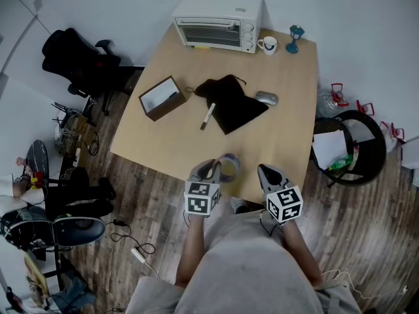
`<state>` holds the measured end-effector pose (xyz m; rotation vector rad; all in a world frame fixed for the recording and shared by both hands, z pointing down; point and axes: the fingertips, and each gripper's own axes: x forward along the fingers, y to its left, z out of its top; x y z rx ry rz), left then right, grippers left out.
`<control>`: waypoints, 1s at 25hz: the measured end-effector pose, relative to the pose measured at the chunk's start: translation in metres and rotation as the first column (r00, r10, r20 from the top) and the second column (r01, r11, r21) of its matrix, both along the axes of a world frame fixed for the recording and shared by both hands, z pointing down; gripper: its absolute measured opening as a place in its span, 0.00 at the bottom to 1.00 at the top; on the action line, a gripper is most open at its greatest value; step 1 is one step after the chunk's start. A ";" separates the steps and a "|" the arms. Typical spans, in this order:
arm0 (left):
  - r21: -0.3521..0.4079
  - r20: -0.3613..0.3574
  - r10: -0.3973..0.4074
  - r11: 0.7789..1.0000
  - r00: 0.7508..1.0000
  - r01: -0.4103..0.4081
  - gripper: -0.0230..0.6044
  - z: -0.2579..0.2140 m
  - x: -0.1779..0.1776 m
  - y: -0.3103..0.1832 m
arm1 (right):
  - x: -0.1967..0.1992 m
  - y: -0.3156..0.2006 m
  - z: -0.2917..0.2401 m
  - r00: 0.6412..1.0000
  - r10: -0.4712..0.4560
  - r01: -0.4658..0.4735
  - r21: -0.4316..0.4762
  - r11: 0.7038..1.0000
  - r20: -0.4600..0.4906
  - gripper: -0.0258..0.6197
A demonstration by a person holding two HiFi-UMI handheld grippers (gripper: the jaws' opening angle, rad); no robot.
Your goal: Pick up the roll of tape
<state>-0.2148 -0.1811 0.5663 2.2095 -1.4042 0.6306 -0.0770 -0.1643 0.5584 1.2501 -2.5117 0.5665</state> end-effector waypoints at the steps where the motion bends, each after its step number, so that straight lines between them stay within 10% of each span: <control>1: 0.000 0.000 0.001 1.000 1.000 -0.001 0.10 0.000 0.000 0.000 | 0.001 0.000 -0.001 1.000 0.003 -0.003 0.005 1.000 -0.004 0.04; 25: 0.009 0.020 -0.018 1.000 1.000 0.018 0.10 0.009 -0.004 -0.002 | -0.001 0.000 0.004 1.000 -0.021 0.021 -0.008 1.000 -0.004 0.04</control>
